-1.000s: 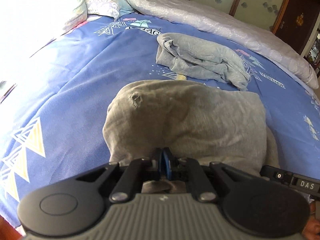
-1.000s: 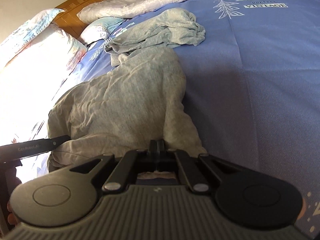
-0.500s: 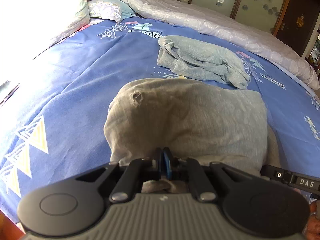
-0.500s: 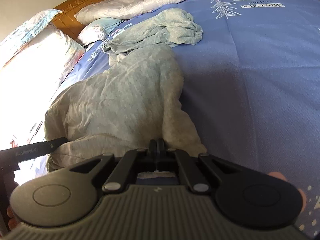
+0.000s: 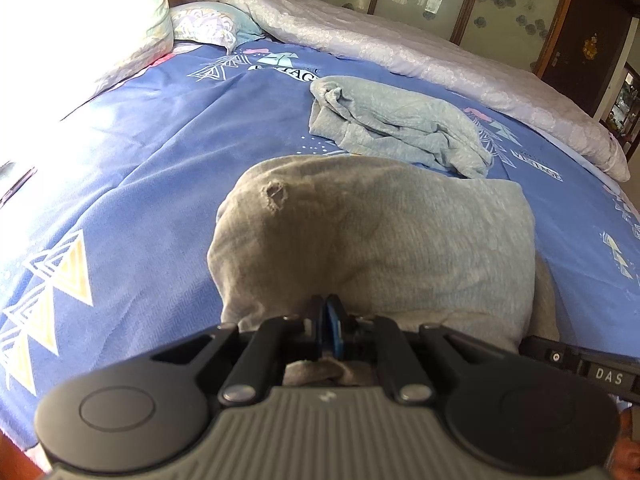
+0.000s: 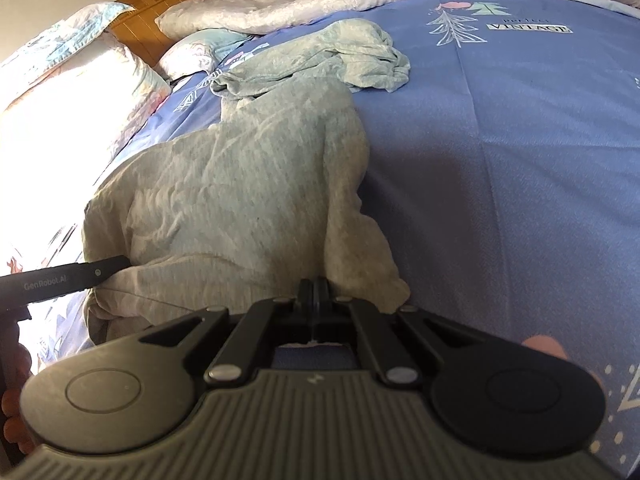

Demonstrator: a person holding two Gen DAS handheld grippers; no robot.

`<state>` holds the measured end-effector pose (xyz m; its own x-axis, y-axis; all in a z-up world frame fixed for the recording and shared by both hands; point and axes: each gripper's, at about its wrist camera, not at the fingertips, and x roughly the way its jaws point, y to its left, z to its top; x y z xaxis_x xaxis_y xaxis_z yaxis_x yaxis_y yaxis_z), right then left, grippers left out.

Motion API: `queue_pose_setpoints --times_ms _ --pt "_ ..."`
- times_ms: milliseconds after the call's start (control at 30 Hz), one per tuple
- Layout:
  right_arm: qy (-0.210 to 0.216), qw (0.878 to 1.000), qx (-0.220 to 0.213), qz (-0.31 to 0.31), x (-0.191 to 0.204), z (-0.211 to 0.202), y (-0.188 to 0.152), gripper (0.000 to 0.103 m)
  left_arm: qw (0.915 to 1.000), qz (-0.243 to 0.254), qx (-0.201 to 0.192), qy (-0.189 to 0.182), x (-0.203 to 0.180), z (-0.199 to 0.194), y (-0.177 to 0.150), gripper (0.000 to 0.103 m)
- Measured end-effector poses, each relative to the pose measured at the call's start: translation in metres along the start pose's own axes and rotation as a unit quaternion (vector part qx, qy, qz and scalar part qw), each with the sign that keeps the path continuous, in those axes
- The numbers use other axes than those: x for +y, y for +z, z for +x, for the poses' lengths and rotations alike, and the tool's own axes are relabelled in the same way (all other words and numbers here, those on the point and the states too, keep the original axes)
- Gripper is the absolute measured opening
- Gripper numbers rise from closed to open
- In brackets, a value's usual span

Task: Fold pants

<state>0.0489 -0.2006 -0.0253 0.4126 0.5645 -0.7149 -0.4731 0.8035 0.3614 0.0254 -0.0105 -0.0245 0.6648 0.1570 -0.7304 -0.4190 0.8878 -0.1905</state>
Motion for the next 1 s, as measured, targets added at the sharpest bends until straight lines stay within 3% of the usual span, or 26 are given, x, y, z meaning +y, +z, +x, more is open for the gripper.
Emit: queue_pose_setpoints --times_ms 500,667,767,800,833,867,900,933,1000 --pt "-0.002 1.0 -0.007 -0.008 0.003 0.001 -0.005 0.0 0.9999 -0.002 -0.006 -0.014 0.006 0.0 -0.003 0.005" --pt "0.017 0.999 -0.003 0.028 -0.007 -0.006 -0.004 0.001 0.9998 -0.004 -0.002 -0.018 0.009 0.0 -0.001 0.005" --pt "0.029 0.998 -0.029 0.048 -0.014 -0.032 -0.01 0.015 0.9993 -0.011 0.015 -0.032 0.015 -0.003 0.006 0.006" --pt "0.025 0.998 -0.047 0.045 -0.016 -0.043 -0.012 0.037 0.9985 -0.025 0.026 -0.041 0.02 -0.007 0.009 0.008" --pt "0.025 0.997 -0.064 0.039 -0.02 -0.053 -0.014 0.054 0.9967 -0.047 0.036 -0.055 0.027 -0.012 0.013 0.022" --pt "0.028 0.996 -0.077 0.036 -0.024 -0.06 -0.015 0.057 0.9945 -0.072 0.036 -0.066 0.036 -0.02 0.015 0.034" --pt "0.034 0.995 -0.084 0.037 -0.03 -0.066 -0.015 0.057 0.9918 -0.097 0.021 -0.081 0.045 -0.029 0.017 0.056" --pt "0.041 0.994 -0.086 0.046 -0.037 -0.067 -0.013 0.059 0.9883 -0.122 0.004 -0.091 0.055 -0.038 0.019 0.071" --pt "0.059 0.992 -0.082 0.081 -0.053 -0.062 -0.008 0.064 0.9828 -0.163 -0.008 -0.086 0.074 -0.043 0.022 0.089"
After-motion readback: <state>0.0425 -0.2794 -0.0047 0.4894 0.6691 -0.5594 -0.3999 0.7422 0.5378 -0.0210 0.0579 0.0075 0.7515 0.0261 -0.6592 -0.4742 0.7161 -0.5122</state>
